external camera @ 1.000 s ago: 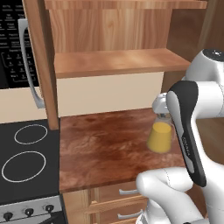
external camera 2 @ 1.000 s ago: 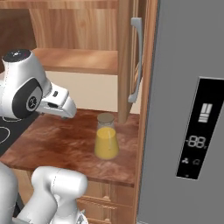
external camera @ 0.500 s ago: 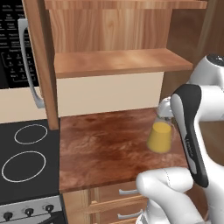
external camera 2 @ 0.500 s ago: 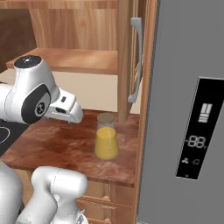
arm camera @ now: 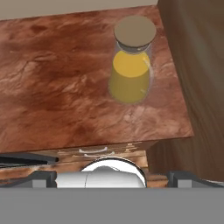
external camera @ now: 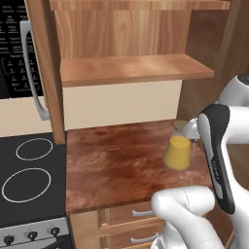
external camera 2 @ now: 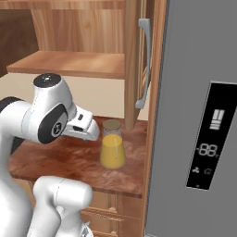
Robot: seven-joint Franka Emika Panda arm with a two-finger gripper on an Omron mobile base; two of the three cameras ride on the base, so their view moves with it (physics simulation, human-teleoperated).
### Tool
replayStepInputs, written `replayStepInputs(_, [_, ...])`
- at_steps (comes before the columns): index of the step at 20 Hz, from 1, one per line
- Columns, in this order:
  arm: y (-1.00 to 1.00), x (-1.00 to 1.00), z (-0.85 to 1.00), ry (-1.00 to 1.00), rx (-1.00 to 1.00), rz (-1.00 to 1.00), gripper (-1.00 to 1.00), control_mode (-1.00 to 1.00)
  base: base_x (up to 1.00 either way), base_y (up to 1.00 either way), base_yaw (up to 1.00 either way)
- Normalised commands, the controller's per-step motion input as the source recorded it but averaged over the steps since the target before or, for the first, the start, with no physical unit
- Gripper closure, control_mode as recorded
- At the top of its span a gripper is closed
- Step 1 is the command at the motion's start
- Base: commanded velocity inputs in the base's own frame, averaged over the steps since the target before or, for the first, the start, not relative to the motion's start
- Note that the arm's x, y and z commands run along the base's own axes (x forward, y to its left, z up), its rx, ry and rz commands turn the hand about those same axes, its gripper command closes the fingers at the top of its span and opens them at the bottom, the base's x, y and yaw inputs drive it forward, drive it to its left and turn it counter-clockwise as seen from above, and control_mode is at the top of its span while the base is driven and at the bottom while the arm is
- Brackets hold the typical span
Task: There is a tray on the dining counter. Grab the cup, mug, and pitcher and place them on the tray. The pitcher may be placed next to the tray if it cannot fit the tray.
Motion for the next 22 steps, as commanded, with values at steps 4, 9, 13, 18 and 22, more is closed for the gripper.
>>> replayStepInputs(4, [-0.18,0.08,-0.24,0.05,0.00,0.02,-1.00,-1.00,0.00,0.00,0.00])
replayStepInputs(9, [-0.08,0.20,-0.25,0.05,0.00,0.02,-1.00,-1.00,0.00,0.00,0.00])
replayStepInputs(13, [-0.11,0.22,-0.27,0.04,0.00,0.02,-1.00,-1.00,0.00,0.00,0.00])
replayStepInputs(18, [-0.18,0.23,-0.23,0.03,0.00,0.02,-1.00,-1.00,0.00,0.00,0.00])
replayStepInputs(22, [-0.13,0.30,-0.23,0.04,0.00,0.00,-1.00,-1.00,0.00,0.00,0.00])
